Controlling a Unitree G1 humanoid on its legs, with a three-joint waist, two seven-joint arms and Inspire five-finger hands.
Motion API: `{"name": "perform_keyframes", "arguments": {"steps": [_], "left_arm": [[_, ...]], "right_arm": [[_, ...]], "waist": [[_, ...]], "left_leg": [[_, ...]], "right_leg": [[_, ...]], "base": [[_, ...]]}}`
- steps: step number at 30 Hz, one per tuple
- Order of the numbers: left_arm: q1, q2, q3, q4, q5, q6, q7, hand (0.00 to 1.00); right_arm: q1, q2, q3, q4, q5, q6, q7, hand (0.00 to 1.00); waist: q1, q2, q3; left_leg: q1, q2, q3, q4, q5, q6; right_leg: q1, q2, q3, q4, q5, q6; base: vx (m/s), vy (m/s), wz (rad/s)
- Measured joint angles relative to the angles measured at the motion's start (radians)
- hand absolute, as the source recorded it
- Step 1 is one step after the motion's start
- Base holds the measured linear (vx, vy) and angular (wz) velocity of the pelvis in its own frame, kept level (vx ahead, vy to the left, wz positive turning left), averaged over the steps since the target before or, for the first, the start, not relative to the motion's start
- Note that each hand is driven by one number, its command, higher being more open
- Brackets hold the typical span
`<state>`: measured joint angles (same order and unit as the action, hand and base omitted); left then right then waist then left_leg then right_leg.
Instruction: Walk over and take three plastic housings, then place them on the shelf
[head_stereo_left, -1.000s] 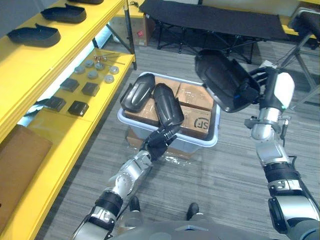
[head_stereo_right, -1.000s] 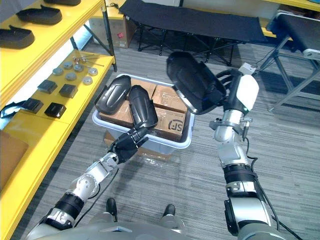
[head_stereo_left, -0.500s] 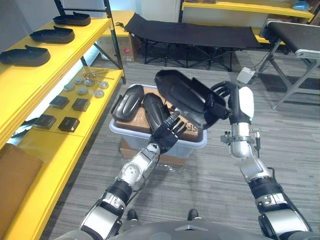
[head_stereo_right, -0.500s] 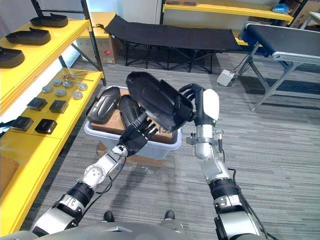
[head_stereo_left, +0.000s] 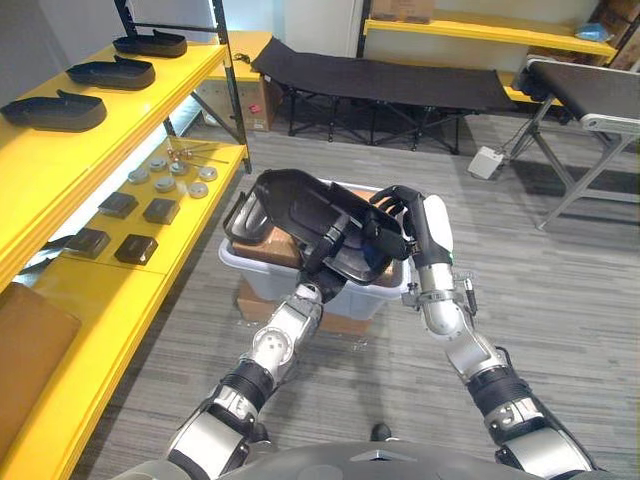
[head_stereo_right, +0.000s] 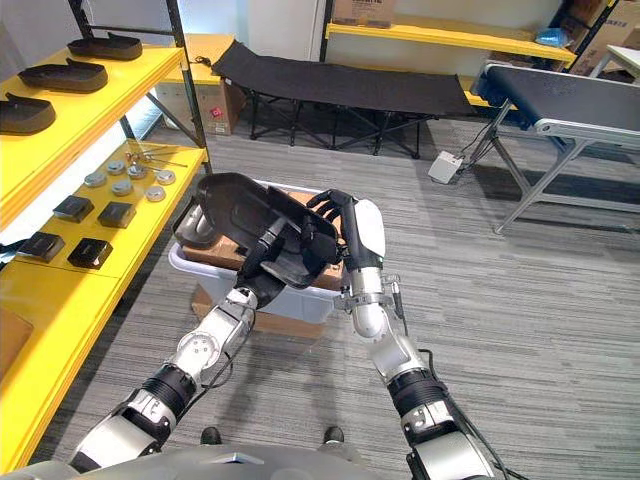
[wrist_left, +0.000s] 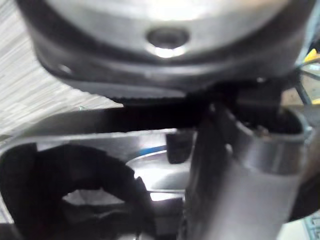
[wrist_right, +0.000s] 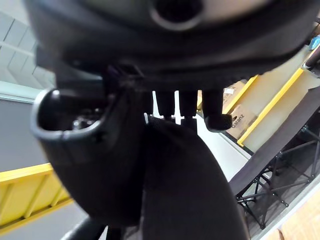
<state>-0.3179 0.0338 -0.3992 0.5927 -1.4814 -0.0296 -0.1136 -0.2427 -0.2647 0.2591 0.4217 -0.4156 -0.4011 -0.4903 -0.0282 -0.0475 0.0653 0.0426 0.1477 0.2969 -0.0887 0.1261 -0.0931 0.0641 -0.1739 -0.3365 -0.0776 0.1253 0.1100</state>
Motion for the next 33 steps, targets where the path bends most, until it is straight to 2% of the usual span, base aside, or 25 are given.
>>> {"name": "perform_keyframes", "arguments": {"steps": [6, 14, 15, 20, 26, 30, 33], "left_arm": [[0.001, -0.02, 0.001, 0.0, 0.002, -0.116, 0.111, 0.0], [0.009, -0.045, 0.001, 0.0, 0.114, -0.191, 0.151, 0.0], [0.009, -0.047, 0.001, 0.0, 0.129, -0.197, 0.151, 0.0], [0.018, -0.073, 0.033, -0.002, 0.199, -0.217, 0.166, 0.0], [0.059, -0.084, 0.114, -0.099, 0.418, -0.305, 0.277, 0.0], [0.089, -0.079, 0.147, -0.184, 0.643, -0.349, 0.379, 0.0], [0.139, -0.074, 0.182, -0.274, 0.936, -0.374, 0.48, 0.0]], "right_arm": [[0.038, 0.047, 0.028, -0.001, 0.039, 0.0, -0.019, 0.0], [0.083, 0.09, 0.038, -0.027, 0.048, 0.002, -0.048, 0.0], [0.088, 0.099, 0.037, -0.028, 0.049, 0.002, -0.06, 1.0], [0.126, 0.106, 0.051, -0.044, 0.069, 0.0, -0.077, 1.0], [0.217, 0.142, 0.119, -0.065, 0.113, -0.018, -0.085, 1.0], [0.231, 0.161, 0.118, -0.088, 0.16, -0.02, -0.108, 1.0], [0.241, 0.167, 0.087, -0.111, 0.232, -0.02, -0.119, 1.0]], "waist": [[0.0, -0.003, -0.002], [0.0, -0.003, -0.002], [0.0, -0.003, -0.002], [0.001, -0.004, -0.001], [0.001, -0.005, -0.001], [0.007, -0.01, -0.001], [0.011, -0.009, -0.001]], "left_leg": [[0.001, 0.0, -0.007, 0.0, 0.0, -0.001], [0.0, 0.001, -0.011, 0.0, -0.001, -0.003], [0.0, 0.001, -0.011, 0.0, -0.001, -0.004], [0.0, 0.001, -0.012, 0.0, -0.002, -0.004], [-0.002, 0.003, -0.015, 0.0, -0.003, -0.005], [-0.002, 0.001, -0.018, 0.0, -0.003, -0.005], [-0.003, -0.001, -0.025, 0.0, -0.003, -0.006]], "right_leg": [[0.006, 0.0, -0.007, 0.0, 0.0, 0.0], [0.007, 0.0, -0.011, -0.001, -0.003, -0.003], [0.007, 0.0, -0.011, -0.001, -0.003, -0.003], [0.007, -0.001, -0.012, 0.0, -0.004, -0.004], [0.007, -0.001, -0.014, 0.0, -0.006, -0.007], [0.009, -0.001, -0.017, 0.0, -0.006, -0.007], [0.013, 0.002, -0.026, 0.0, -0.008, -0.007]], "base": [[0.0, 0.0, 0.02], [0.0, 0.0, 0.01], [0.0, 0.0, 0.0], [0.0, 0.0, 0.0], [0.0, 0.0, 0.01], [0.0, 0.0, 0.02], [0.0, 0.001, 0.06]]}}
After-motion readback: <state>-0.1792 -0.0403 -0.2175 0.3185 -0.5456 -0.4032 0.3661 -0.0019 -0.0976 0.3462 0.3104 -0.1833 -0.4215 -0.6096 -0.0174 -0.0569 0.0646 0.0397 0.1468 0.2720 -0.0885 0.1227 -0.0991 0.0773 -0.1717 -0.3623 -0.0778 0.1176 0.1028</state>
